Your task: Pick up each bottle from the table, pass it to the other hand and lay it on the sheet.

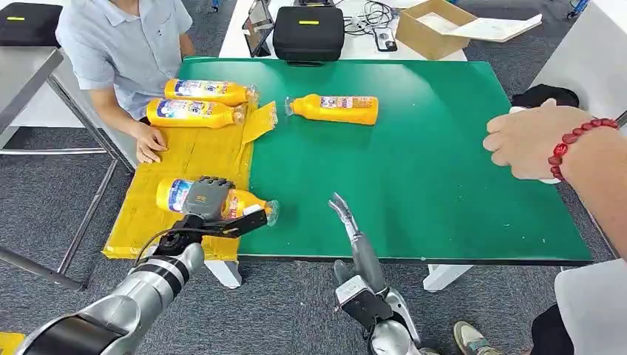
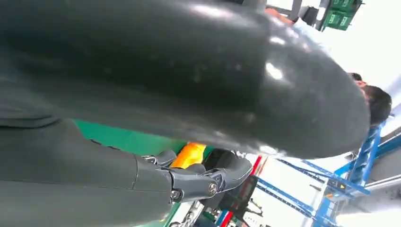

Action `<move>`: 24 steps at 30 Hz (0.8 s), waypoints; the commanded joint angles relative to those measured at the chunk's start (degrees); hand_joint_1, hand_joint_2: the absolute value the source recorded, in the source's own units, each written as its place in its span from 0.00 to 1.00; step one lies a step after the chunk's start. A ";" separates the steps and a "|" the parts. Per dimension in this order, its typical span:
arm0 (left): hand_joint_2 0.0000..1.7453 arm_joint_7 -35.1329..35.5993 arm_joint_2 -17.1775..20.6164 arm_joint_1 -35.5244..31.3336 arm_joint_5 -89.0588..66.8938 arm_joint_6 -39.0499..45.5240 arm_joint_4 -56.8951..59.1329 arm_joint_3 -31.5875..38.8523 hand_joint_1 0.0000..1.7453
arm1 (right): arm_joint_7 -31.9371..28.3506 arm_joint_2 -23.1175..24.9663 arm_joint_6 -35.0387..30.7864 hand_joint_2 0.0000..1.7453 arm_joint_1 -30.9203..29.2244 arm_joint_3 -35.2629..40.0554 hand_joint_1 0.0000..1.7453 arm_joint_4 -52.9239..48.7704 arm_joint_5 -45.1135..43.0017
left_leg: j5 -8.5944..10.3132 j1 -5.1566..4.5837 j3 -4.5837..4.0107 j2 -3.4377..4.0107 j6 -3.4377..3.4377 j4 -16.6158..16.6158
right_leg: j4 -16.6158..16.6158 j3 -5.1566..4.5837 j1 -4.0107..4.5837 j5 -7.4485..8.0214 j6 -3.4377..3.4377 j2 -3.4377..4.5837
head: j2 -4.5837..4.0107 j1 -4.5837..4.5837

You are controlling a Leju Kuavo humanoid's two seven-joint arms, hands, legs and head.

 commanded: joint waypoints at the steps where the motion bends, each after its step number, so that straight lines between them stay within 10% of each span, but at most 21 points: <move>1: 1.00 1.98 -0.32 -5.58 5.58 -6.41 9.78 4.61 1.00 | 0.00 0.88 0.62 0.00 -2.76 0.78 0.00 5.42 -0.57 | -0.02 0.06 0.07 0.07 -0.06 -0.01 | -0.04 0.06 0.07 0.01 -0.09 0.06 | 0.00 0.04; 5: 1.00 -4.96 -2.41 -5.20 14.95 -16.46 9.94 11.88 1.00 | 0.00 0.68 0.72 0.00 -2.77 0.94 0.00 6.45 -1.23 | -0.03 0.11 0.16 0.08 -0.08 -0.02 | -0.08 0.18 0.11 0.02 -0.12 0.07 | 0.00 0.02; 6: 1.00 -5.48 -2.60 -5.29 15.85 -17.94 10.04 12.50 0.73 | 0.00 0.64 0.77 0.00 -2.81 0.93 0.00 6.50 -1.31 | -0.03 0.10 0.16 0.09 -0.07 -0.01 | -0.07 0.16 0.10 0.03 -0.12 0.08 | 0.00 0.00; 7: 1.00 -6.37 -2.73 -5.47 16.94 -21.30 10.00 12.98 0.22 | 0.00 0.56 0.74 0.00 -3.04 1.12 0.00 6.64 -1.53 | -0.04 0.15 0.20 0.09 -0.09 0.00 | -0.09 0.21 0.16 0.03 -0.16 0.07 | 0.00 0.02; 8: 0.00 -6.94 -2.87 -5.57 18.30 -23.86 9.89 13.76 0.06 | 0.00 0.32 -0.31 0.00 -3.21 1.77 0.00 5.84 -1.66 | 0.00 0.07 0.18 -0.02 -0.06 -0.04 | -0.10 0.20 0.08 0.02 -0.09 -0.02 | 0.00 0.04; 24: 0.00 -6.94 -2.67 -5.64 19.35 -28.57 10.17 13.02 0.00 | 0.00 -0.35 -2.84 0.00 -3.91 3.16 0.00 7.24 -3.31 | 0.01 0.09 0.48 -0.03 -0.08 -0.07 | -0.14 0.51 0.10 0.06 -0.13 -0.02 | 0.00 0.02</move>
